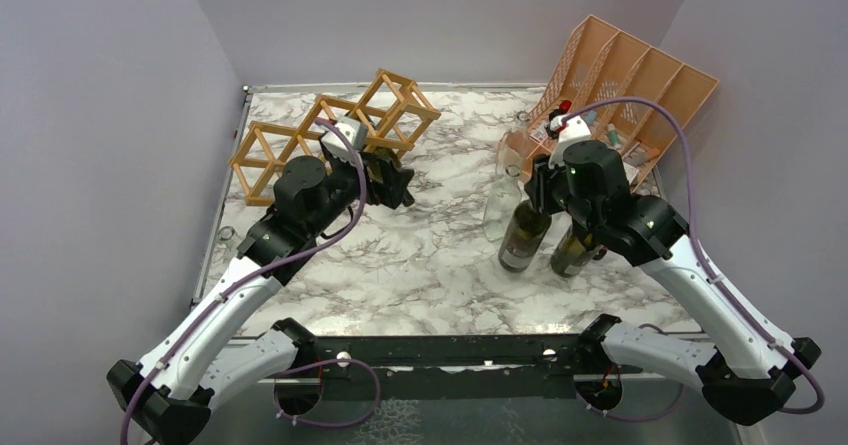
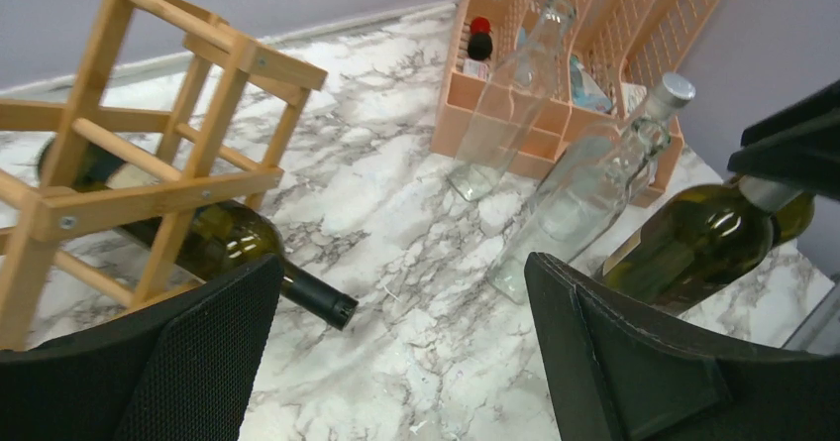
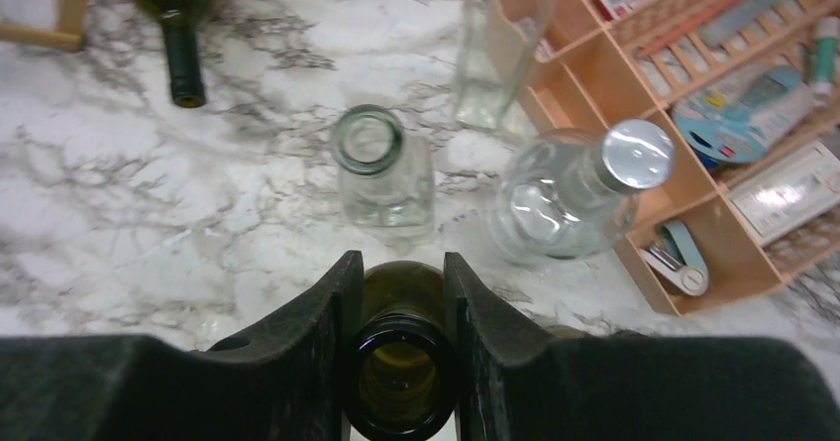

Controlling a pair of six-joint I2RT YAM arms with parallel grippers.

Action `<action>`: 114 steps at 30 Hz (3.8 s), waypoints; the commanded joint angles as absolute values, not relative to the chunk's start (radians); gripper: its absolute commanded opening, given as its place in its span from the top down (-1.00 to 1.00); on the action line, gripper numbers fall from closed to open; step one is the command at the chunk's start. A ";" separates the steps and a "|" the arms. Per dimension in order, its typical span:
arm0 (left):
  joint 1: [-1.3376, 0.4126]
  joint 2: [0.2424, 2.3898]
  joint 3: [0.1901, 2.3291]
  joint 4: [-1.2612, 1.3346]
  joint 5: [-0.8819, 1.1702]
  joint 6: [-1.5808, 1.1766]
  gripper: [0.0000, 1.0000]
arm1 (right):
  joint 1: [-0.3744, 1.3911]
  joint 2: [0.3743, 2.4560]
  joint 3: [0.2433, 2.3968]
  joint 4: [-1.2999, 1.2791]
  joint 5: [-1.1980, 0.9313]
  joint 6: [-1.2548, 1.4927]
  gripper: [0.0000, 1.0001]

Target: Put the wine bottle on the wine rack

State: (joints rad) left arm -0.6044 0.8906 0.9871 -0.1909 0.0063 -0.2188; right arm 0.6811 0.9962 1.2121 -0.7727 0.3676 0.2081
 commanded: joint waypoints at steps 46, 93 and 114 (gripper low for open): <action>-0.656 1.163 0.598 0.592 0.575 0.007 -0.98 | 0.681 1.299 1.584 -0.354 -0.429 0.191 0.98; -0.657 1.281 0.999 0.399 0.483 1.524 1.00 | 0.681 1.089 1.556 -0.842 -0.121 0.116 -0.38; -0.664 1.301 1.088 0.230 0.488 1.825 1.00 | 0.681 1.146 1.341 -0.767 -0.209 0.154 -0.23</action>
